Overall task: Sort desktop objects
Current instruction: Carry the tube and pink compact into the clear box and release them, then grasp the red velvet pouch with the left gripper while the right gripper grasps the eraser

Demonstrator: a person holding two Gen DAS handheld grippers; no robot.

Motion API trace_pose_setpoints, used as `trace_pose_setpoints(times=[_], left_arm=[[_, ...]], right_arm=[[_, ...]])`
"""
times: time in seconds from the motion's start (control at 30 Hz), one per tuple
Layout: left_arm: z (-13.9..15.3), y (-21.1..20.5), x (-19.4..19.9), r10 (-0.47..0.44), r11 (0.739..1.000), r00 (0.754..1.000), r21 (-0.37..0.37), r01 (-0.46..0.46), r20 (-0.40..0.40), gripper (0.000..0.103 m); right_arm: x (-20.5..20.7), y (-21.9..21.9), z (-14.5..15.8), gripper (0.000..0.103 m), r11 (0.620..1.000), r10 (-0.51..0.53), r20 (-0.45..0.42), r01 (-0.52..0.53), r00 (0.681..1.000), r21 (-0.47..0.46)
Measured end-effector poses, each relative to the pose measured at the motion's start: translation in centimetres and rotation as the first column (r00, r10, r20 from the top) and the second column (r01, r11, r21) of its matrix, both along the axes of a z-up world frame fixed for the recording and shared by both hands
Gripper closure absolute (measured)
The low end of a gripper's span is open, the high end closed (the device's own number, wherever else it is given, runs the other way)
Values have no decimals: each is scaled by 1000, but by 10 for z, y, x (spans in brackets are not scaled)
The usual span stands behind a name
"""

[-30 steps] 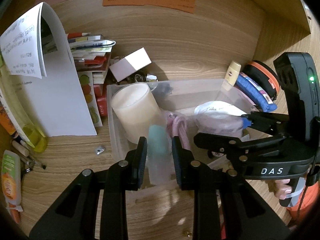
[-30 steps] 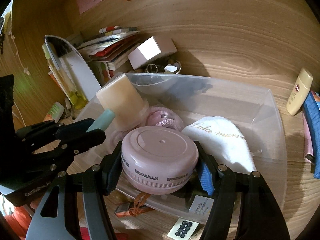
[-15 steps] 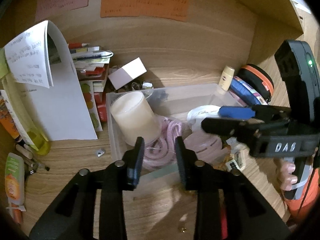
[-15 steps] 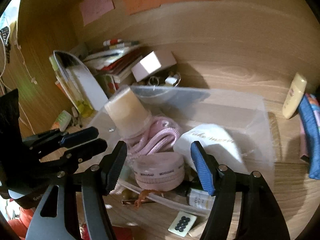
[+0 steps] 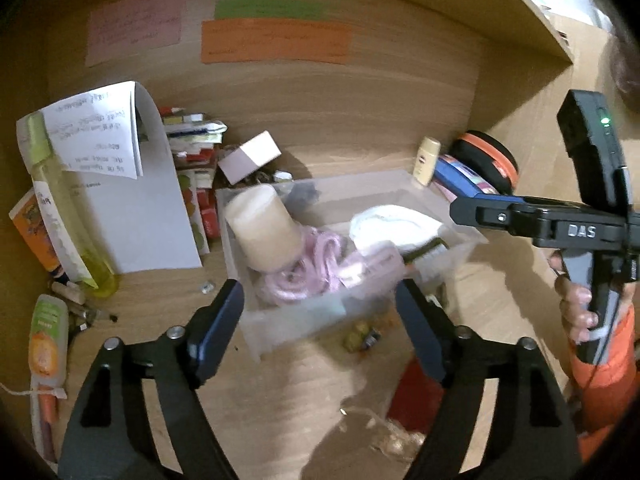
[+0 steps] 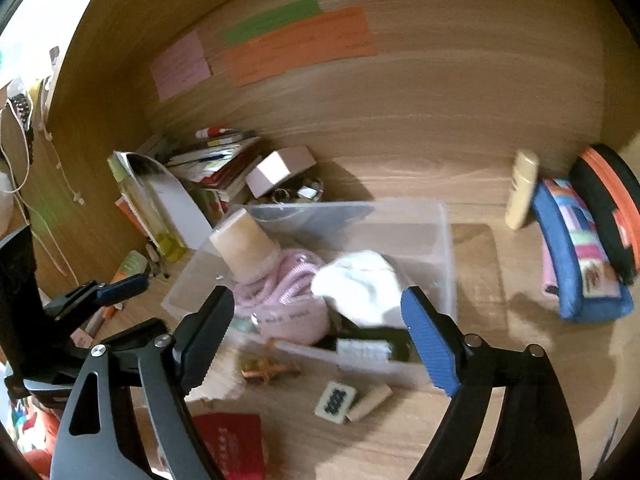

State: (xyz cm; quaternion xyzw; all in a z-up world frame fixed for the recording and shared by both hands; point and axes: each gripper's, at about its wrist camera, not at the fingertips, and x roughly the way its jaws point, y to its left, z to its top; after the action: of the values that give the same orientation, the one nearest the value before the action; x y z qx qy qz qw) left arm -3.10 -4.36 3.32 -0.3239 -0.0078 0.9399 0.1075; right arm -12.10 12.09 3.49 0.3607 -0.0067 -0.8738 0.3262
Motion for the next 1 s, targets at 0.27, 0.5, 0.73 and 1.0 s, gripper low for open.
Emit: trace_pose_setpoints(times=[0.27, 0.5, 0.73, 1.0], left_arm=[[-7, 23, 24, -73, 996, 996, -40, 75, 53, 8], [-21, 44, 33, -134, 990, 984, -34, 139, 119, 8], [-37, 70, 35, -218, 971, 960, -59, 231, 177, 8], [-63, 88, 29, -261, 943, 931, -138, 302, 256, 8]], right_arm=[[2, 30, -24, 19, 998, -48, 56, 46, 997, 43], [1, 46, -47, 19, 995, -52, 109, 41, 993, 95], [8, 43, -59, 19, 987, -1, 116, -18, 993, 158], [11, 37, -70, 19, 981, 18, 120, -40, 993, 192]])
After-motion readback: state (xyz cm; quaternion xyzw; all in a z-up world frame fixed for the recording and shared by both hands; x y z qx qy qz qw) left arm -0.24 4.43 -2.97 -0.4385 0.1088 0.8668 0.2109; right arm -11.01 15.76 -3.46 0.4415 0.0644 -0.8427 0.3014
